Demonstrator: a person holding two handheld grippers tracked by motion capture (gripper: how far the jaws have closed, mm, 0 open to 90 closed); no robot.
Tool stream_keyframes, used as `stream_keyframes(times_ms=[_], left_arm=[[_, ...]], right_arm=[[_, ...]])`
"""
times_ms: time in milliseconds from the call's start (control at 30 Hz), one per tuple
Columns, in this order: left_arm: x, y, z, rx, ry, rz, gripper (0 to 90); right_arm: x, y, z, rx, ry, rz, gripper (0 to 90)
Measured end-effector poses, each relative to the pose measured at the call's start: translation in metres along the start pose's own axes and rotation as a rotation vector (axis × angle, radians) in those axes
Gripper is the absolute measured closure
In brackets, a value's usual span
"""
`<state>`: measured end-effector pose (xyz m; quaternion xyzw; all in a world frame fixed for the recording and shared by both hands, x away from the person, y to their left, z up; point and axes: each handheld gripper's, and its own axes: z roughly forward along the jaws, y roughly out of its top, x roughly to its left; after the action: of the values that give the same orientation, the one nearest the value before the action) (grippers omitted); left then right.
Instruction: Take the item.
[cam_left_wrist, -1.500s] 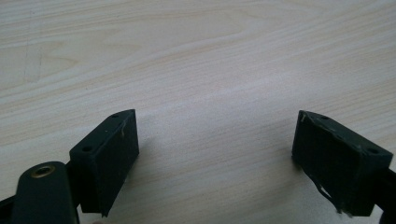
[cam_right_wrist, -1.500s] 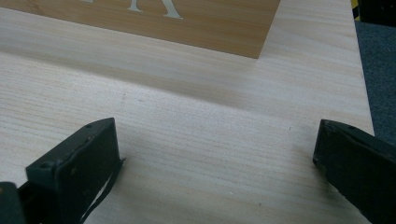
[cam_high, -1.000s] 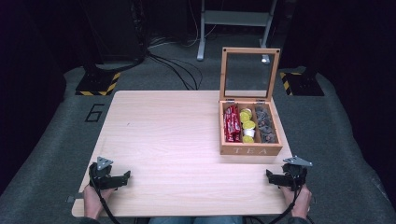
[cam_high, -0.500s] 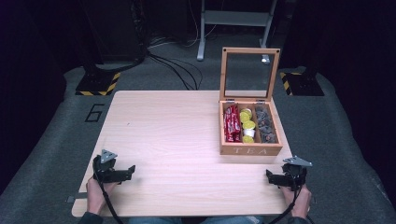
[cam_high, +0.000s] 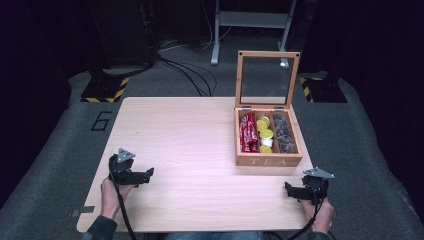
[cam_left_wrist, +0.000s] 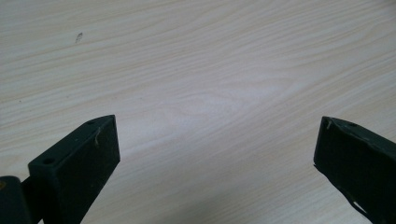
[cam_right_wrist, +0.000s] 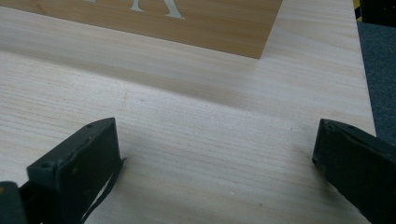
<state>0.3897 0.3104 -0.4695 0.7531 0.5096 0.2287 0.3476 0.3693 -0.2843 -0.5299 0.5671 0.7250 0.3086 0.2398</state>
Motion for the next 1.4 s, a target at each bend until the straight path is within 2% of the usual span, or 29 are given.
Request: stream_keyframes(times_ms=[200, 333, 400, 567, 667, 767, 1100, 1133, 1200, 1233, 1333, 1400], left_arm=[[-0.01, 0.017, 0.005, -0.004, -0.016, 0.026, 0.8], [-0.015, 0.028, 0.006, -0.015, -0.037, 0.015, 1.1], [-0.02, 0.034, 0.007, -0.021, -0.038, 0.028, 1.2], [-0.028, 0.048, 0.011, -0.018, -0.071, 0.063, 1.2], [-0.034, 0.056, 0.016, -0.021, -0.085, 0.07, 1.2], [-0.039, 0.062, 0.019, -0.035, -0.094, 0.075, 1.3], [-0.065, 0.08, 0.038, -0.019, -0.118, 0.146, 1.9], [-0.068, 0.081, 0.039, -0.028, -0.121, 0.137, 1.9], [-0.072, 0.085, 0.041, -0.021, -0.126, 0.154, 2.1], [-0.074, 0.086, 0.042, -0.025, -0.128, 0.147, 2.1], [-0.079, 0.092, 0.045, -0.016, -0.132, 0.163, 2.3], [-0.084, 0.097, 0.047, -0.031, -0.138, 0.156, 2.5]], right_arm=[[0.0, 0.0, 0.0, 0.003, -0.003, -0.003, 0.2], [0.0, 0.0, 0.0, 0.005, -0.001, -0.002, 0.2], [0.0, 0.0, 0.0, 0.004, -0.001, -0.002, 0.2], [0.0, 0.0, 0.0, 0.0, -0.004, -0.006, 0.2], [0.001, 0.0, 0.0, -0.005, -0.004, -0.013, 0.3], [0.001, 0.0, 0.0, 0.0, 0.0, -0.006, 0.3], [0.001, 0.0, 0.0, 0.0, 0.006, -0.009, 0.3], [0.001, 0.0, 0.0, -0.003, 0.004, -0.009, 0.3], [0.001, 0.0, 0.0, -0.002, 0.005, -0.008, 0.3], [0.001, 0.0, 0.0, -0.002, 0.005, -0.008, 0.3], [0.001, 0.0, 0.0, -0.002, 0.004, -0.009, 0.4], [0.001, 0.0, 0.0, 0.0, 0.004, -0.009, 0.3]])
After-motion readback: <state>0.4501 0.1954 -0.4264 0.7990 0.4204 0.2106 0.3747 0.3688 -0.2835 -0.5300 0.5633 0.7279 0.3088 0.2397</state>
